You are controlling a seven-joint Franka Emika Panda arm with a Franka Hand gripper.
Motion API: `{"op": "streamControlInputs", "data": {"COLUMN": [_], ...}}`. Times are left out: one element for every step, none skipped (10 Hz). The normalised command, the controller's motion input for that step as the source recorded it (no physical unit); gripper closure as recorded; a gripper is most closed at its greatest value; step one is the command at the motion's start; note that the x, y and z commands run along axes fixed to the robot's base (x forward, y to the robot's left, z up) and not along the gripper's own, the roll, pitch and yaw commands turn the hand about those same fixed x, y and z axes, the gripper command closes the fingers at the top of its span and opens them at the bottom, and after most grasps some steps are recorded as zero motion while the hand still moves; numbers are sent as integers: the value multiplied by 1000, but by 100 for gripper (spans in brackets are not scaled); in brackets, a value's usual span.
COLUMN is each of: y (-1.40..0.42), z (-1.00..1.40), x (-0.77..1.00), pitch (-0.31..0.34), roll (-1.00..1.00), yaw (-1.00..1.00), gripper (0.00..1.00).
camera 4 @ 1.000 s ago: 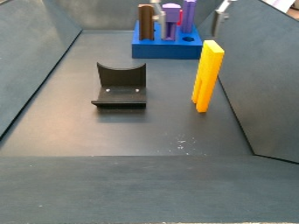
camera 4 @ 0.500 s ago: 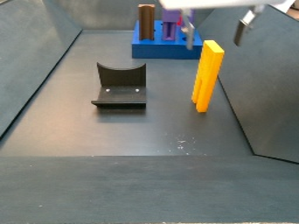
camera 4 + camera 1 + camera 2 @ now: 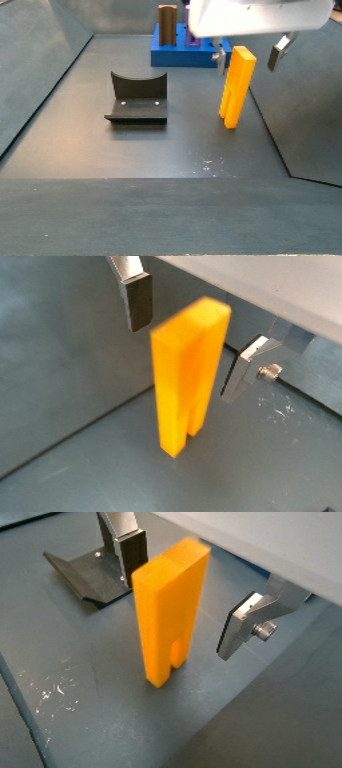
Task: Pick up the double-square object. Move up. Move to above the board. Insert the double-square object.
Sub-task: Pick up the double-square object.
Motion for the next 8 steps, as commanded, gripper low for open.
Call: {"op": "streamControlInputs", "data": {"y": [0, 0, 0, 0, 0, 0, 0, 0], "z": [0, 0, 0, 0, 0, 0, 0, 0], "x": [0, 0, 0, 0, 0, 0, 0, 0], "pitch": [0, 0, 0, 0, 0, 0, 0, 0], "roll": [-13, 0, 0, 0, 0, 0, 0, 0], "yaw": [0, 0, 0, 0, 0, 0, 0, 0], "gripper": [0, 0, 100, 100, 100, 100, 100, 100]}}
